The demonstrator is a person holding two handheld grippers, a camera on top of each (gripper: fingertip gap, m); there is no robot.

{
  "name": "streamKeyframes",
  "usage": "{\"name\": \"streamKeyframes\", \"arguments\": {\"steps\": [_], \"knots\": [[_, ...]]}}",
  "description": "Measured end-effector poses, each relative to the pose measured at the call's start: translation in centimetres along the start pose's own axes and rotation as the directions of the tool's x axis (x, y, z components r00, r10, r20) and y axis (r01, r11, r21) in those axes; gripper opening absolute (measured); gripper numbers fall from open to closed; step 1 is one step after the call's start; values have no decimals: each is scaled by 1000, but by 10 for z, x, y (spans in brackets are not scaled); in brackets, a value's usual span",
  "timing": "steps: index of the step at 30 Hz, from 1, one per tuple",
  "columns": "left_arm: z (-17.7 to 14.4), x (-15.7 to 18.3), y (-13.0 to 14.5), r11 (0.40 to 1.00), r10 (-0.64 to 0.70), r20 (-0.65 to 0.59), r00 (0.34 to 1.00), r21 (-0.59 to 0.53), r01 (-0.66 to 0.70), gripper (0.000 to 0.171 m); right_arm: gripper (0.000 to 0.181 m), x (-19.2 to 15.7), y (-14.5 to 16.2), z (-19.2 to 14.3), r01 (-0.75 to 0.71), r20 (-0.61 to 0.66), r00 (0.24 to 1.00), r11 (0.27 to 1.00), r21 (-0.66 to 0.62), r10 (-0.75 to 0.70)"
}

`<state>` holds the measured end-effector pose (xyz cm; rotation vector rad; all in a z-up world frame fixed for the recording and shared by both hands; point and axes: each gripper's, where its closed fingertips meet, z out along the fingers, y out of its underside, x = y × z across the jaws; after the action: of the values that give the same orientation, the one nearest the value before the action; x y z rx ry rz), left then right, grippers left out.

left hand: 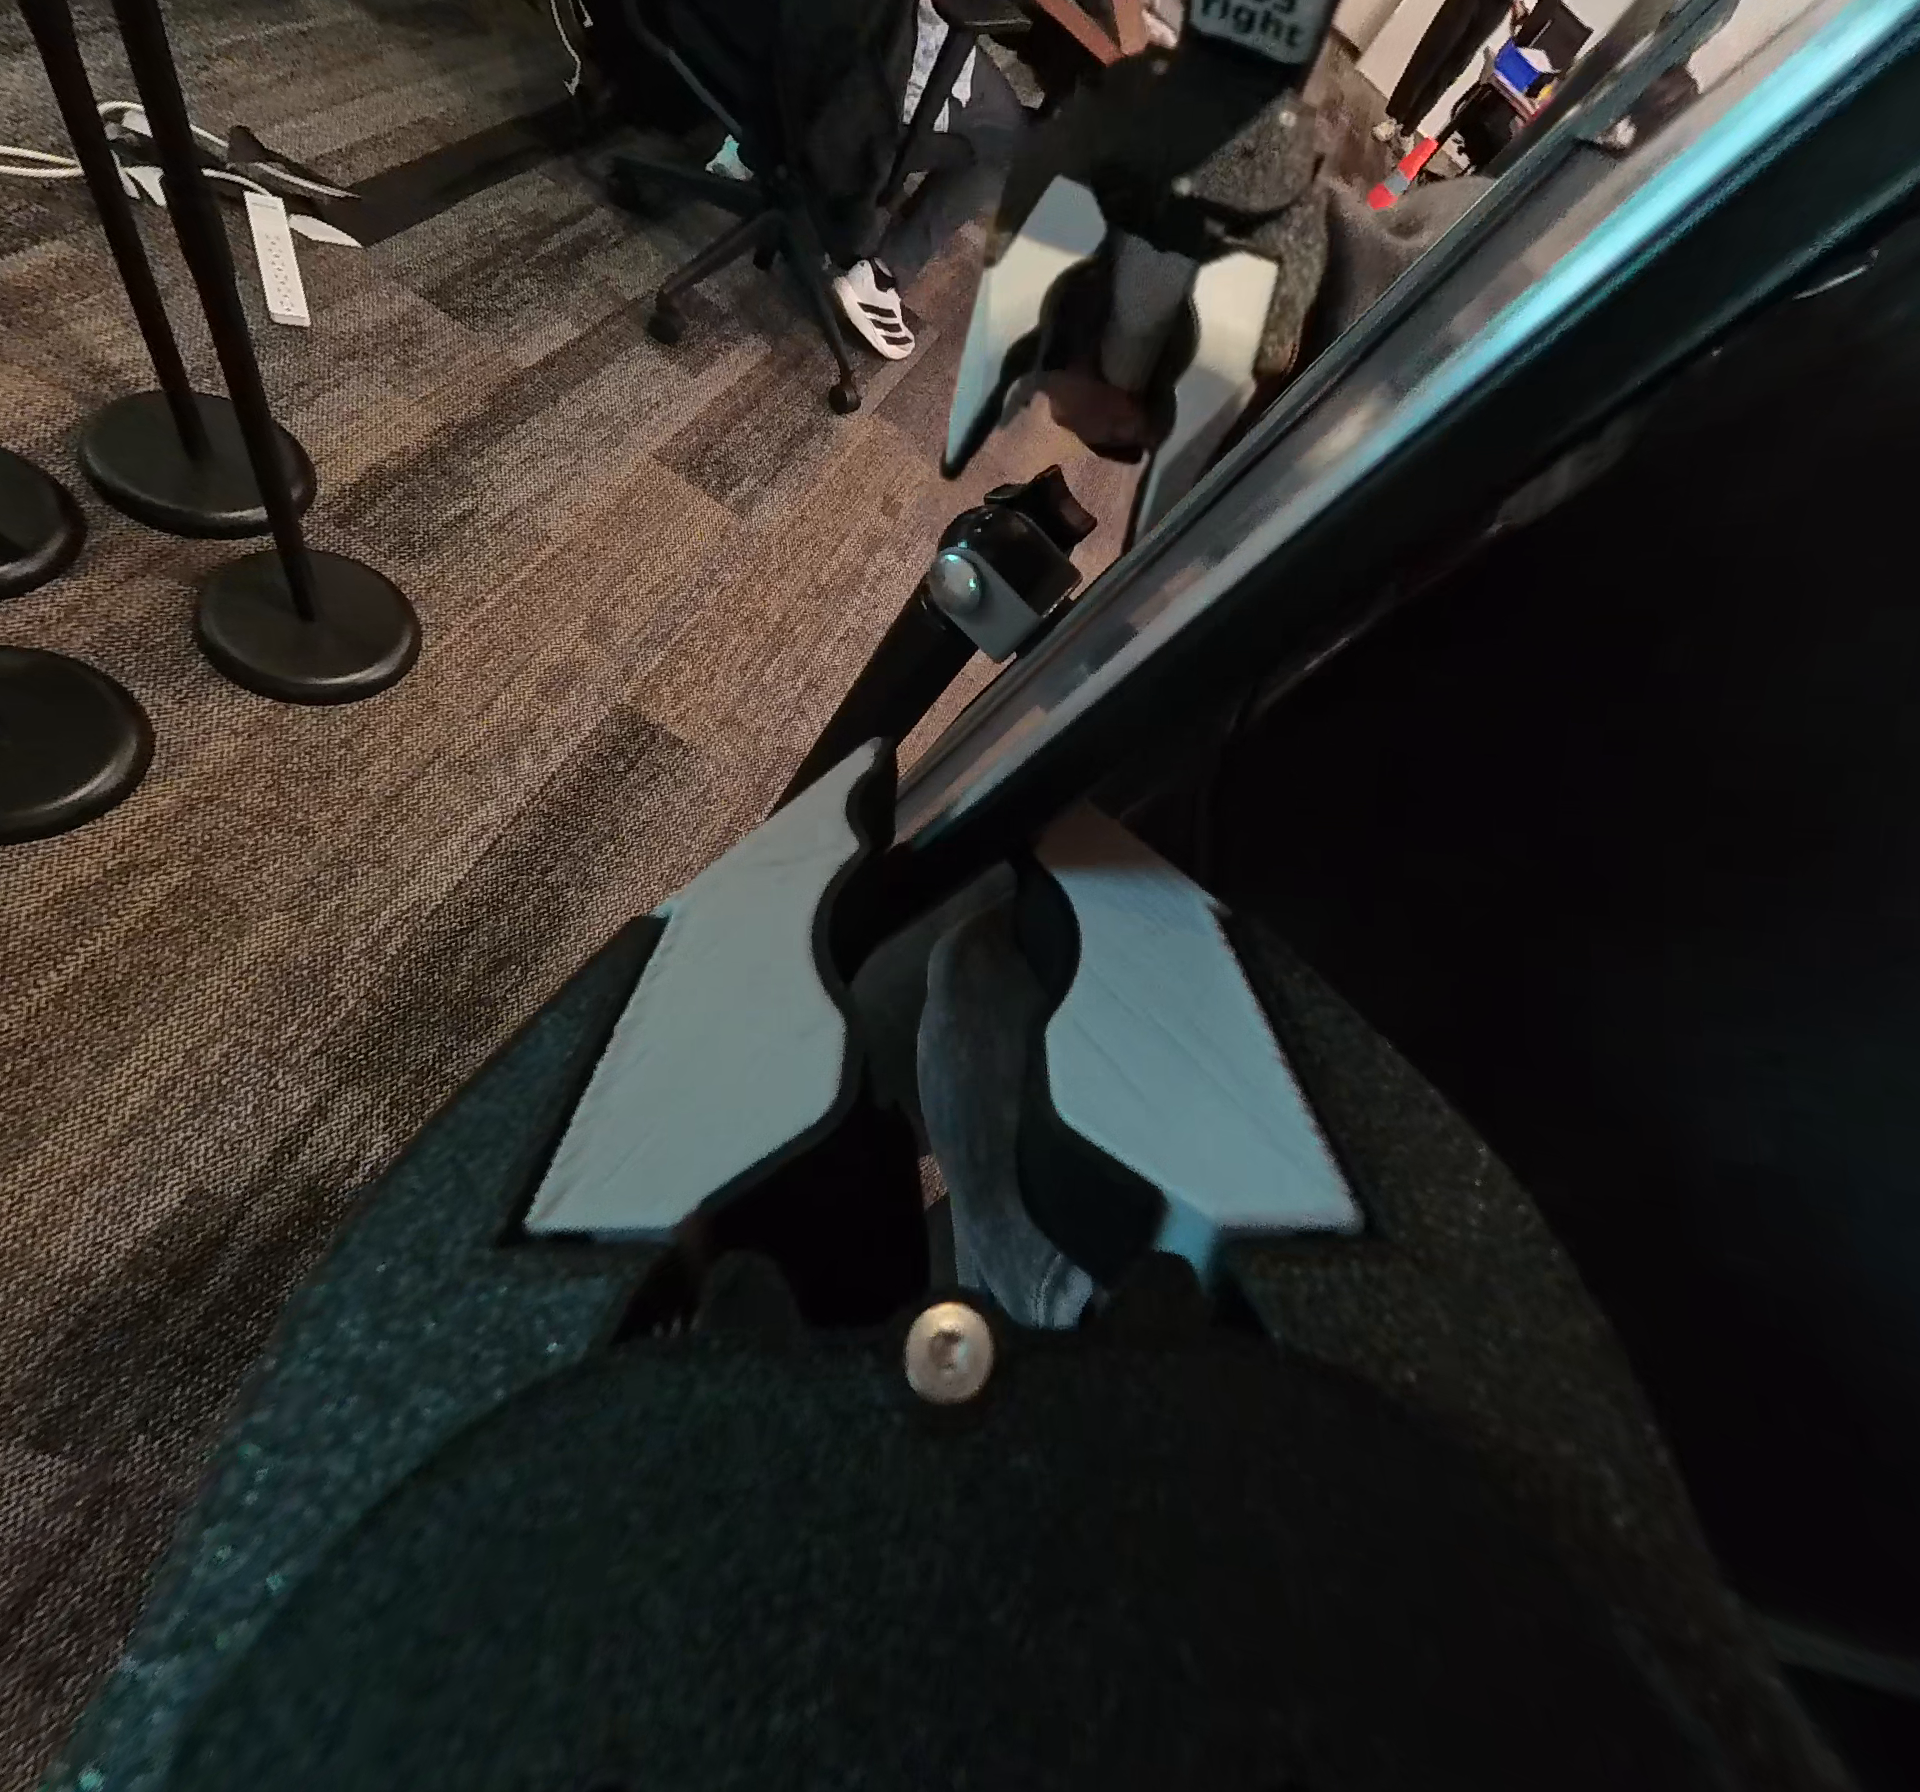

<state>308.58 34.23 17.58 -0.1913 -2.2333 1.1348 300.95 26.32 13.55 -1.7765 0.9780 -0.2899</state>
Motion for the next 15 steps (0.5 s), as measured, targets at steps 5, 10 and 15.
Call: {"name": "streamKeyframes", "arguments": {"steps": [5,10,15], "knots": [[0,0,1,1000,4,0,1000,-10,-4,17,34,0,-6,14,254,-69,964,966,-55,-258],[-4,-4,-1,1000,-8,28,1000,4,8,17,31,4,-10,19,-116,8,993,993,26,116],[-11,-12,-1,999,23,54,998,-26,-21,16,12,-13,-7,21,-881,510,301,439,-174,806]]}}
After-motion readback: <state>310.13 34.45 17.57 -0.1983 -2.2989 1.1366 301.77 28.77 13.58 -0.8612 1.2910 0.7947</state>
